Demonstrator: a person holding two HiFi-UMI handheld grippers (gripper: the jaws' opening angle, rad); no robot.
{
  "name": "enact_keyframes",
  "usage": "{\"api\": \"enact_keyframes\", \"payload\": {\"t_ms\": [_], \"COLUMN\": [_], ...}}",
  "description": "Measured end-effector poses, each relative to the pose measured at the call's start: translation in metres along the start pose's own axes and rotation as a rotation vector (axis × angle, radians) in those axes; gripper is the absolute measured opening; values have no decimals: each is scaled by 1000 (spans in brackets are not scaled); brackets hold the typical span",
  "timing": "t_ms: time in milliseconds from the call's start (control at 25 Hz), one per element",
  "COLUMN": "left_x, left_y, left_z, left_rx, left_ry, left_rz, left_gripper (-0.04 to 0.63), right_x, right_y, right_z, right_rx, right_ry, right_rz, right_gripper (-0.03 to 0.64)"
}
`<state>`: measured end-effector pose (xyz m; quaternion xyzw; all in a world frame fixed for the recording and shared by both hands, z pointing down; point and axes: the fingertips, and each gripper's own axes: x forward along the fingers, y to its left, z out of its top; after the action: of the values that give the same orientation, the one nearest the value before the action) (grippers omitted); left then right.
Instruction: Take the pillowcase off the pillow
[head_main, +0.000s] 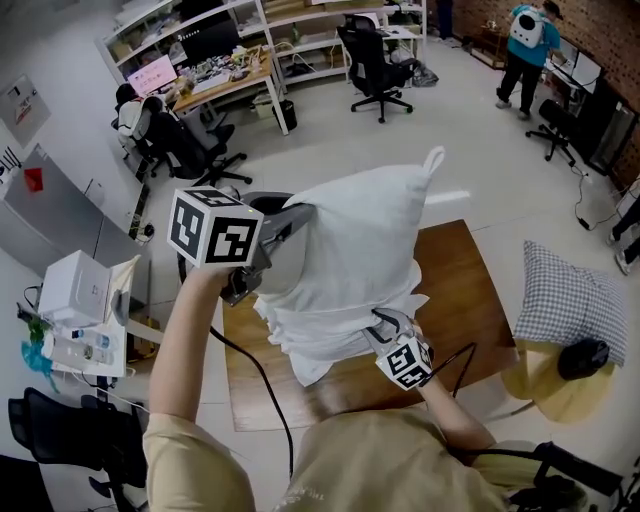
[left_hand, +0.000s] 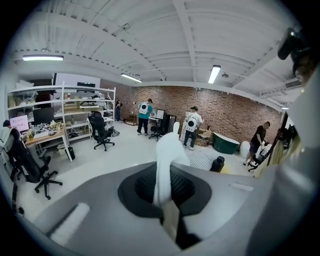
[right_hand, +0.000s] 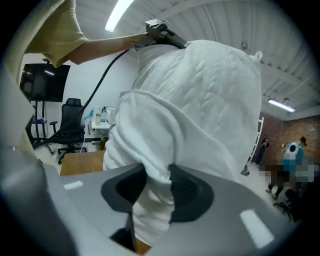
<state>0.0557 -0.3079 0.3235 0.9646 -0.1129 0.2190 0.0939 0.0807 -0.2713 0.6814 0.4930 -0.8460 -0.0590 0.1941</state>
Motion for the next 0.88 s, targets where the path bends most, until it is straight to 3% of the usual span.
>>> {"api": "enact_keyframes", "payload": {"t_ms": [120, 200, 280, 360, 560, 680, 720, 840, 880], "left_x": [-8, -17, -32, -51, -70, -57, -49, -36, -36], "left_y": [-1, -9, -18, -13, -24, -55, -53, -14, -4], "left_z": [10, 28, 53, 68, 87, 93, 83, 25, 17], "left_rx": [-115, -172, -152, -150, -232, -204, -266, -697, -777], "left_ry": [-99, -204, -310, -375, -424, -424, -407, -320, -314], "left_rz": [-29, -132, -253, -279, -262, -315, -283, -44, -2], "left_gripper": [11, 9, 9, 9, 8, 8, 8, 8, 8], "right_x": [1, 8, 24, 40, 50, 52, 50, 40, 36], "right_y": [5, 13, 24, 34, 42, 47, 45, 21, 10], "right_z": [-9, -31, -73, -106, -137, -162, -164, -146, -134], "right_rx": [-27, -15, 27, 77, 65, 109, 129, 219, 254], "right_ry": [39, 104, 197, 233, 278, 301, 300, 225, 176], "right_rz": [0, 17, 46, 62, 101, 130, 125, 45, 11], "right_gripper": [28, 15, 12, 11, 11, 11, 11, 47, 83]}}
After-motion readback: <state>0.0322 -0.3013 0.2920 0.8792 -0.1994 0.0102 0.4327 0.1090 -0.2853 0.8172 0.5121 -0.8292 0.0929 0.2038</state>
